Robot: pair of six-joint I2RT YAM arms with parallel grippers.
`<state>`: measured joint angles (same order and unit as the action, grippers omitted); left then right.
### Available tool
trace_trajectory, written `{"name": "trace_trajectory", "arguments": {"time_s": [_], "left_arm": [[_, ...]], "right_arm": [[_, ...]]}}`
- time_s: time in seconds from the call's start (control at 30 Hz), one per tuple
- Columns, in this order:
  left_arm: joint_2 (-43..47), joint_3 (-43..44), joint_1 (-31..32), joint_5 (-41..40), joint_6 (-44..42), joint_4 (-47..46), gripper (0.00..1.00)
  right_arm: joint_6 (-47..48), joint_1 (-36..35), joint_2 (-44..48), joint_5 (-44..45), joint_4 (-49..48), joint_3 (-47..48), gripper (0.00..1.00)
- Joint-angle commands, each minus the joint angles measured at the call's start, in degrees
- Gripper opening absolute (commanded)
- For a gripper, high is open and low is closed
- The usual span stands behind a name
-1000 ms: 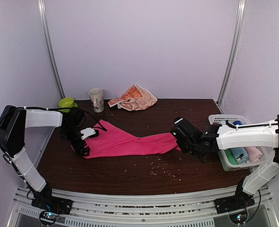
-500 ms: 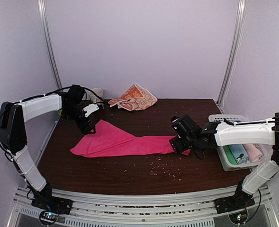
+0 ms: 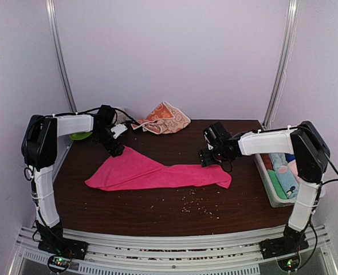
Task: Roll the towels
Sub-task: Adjust the towel at the center of the board.
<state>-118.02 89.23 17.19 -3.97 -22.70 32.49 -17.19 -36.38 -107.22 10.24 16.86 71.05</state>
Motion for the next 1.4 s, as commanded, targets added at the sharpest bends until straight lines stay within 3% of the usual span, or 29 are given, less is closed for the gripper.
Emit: {"name": "trace_trajectory", "arguments": {"time_s": [0.0, 0.23, 0.5, 0.57, 0.7, 0.9, 1.17, 1.37], "left_arm": [[-0.2, 1.1, -0.4, -0.9, 0.9, -2.8, 0.98], [0.2, -2.5, -0.4, -0.9, 0.8, -5.1, 0.98], [0.1, -2.9, -0.5, -0.7, 1.1, -5.6, 0.98], [0.0, -3.1, -0.4, -0.7, 1.2, -5.6, 0.98], [0.1, -3.5, -0.4, -1.0, 1.1, -5.8, 0.98], [-0.1, -3.2, -0.5, -2.6, 1.1, -5.8, 0.98], [-0.3, -1.3, -2.5, -4.3, 2.7, -5.3, 0.98], [-0.3, -2.8, -2.6, -4.5, 2.9, -5.7, 0.98]], "right_arm": [[-2.6, 0.9, -2.9, -4.3, -1.9, 1.2, 0.80], [-2.9, 0.4, -6.5, -10.9, -4.1, 1.2, 0.74], [-3.3, -0.2, -8.8, -11.1, -4.2, 1.7, 0.61], [-3.1, -0.6, -9.7, -10.6, -3.8, 2.3, 0.50], [-3.1, -1.1, -10.2, -9.8, -3.9, 2.8, 0.20], [0.3, -1.3, -10.6, -7.9, -4.5, 8.2, 0.00], [10.0, -1.4, -7.1, -4.4, -3.0, 17.4, 0.00], [11.9, -5.5, 7.6, -5.1, -4.6, 2.8, 0.00]]}}
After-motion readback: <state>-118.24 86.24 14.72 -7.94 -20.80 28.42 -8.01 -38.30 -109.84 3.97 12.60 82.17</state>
